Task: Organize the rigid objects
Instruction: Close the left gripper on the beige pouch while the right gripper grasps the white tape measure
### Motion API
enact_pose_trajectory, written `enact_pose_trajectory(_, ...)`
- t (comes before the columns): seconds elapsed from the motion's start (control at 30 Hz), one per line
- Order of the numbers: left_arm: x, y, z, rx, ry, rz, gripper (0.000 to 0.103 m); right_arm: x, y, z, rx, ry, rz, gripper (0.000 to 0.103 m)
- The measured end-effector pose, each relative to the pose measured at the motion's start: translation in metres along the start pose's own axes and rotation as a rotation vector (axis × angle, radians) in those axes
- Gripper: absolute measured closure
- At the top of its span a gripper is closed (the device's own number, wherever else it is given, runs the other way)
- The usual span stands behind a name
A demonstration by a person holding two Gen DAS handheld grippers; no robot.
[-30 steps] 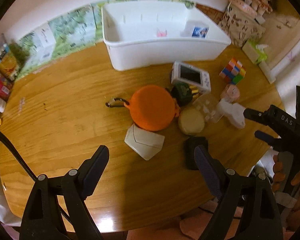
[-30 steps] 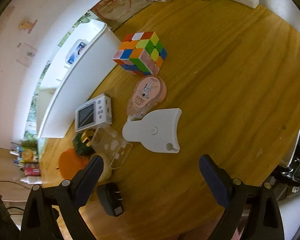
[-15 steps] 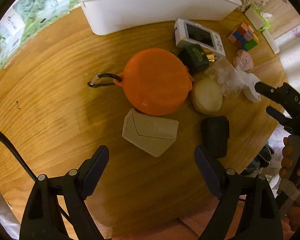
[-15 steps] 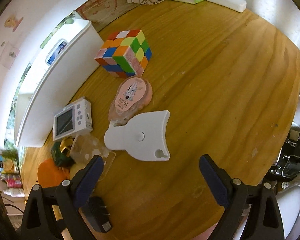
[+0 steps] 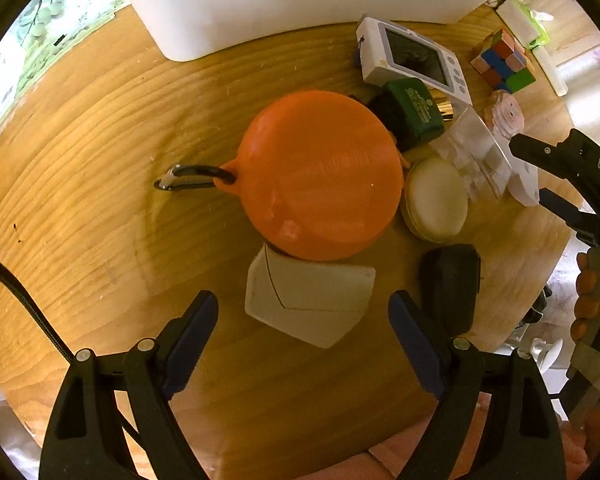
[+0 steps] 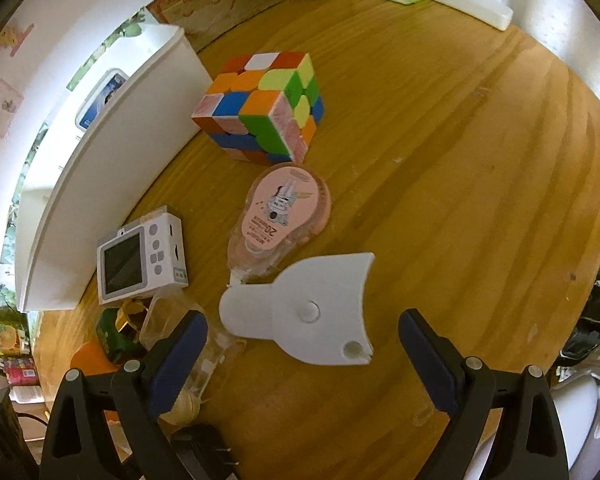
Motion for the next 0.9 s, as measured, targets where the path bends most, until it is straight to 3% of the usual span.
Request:
enact_pose_trajectory(0.2, 0.004, -0.01, 0.0, 0.015, 0.007, -0.005, 0.017, 0.012, -0.013, -0.014, 0.036, 0.033, 0.009, 0.006)
enact_pose_trajectory(0.53, 0.003, -0.019, -0.004, 0.01, -0.018, -0.033, 0.035, 0.023, -0.047, -0.042, 0.11, 0.112, 0.018, 0.006)
enact_pose_trajectory(0.9, -0.008, -0.023, -0.003, 0.012, -0.008, -0.053, 0.035, 0.041, -0.057, -0.058, 0.182, 0.173, 0.086, 0.006)
Point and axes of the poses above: each gripper's, at about its wrist camera, not at the fingertips, and z roughly against the way its jaws point, x to its left, y to its underside, the point moved 1 cm from there along -z, roughly the way its jaws point, and after that the axes turned 15 degrees about -y, right-handed, at the moved point
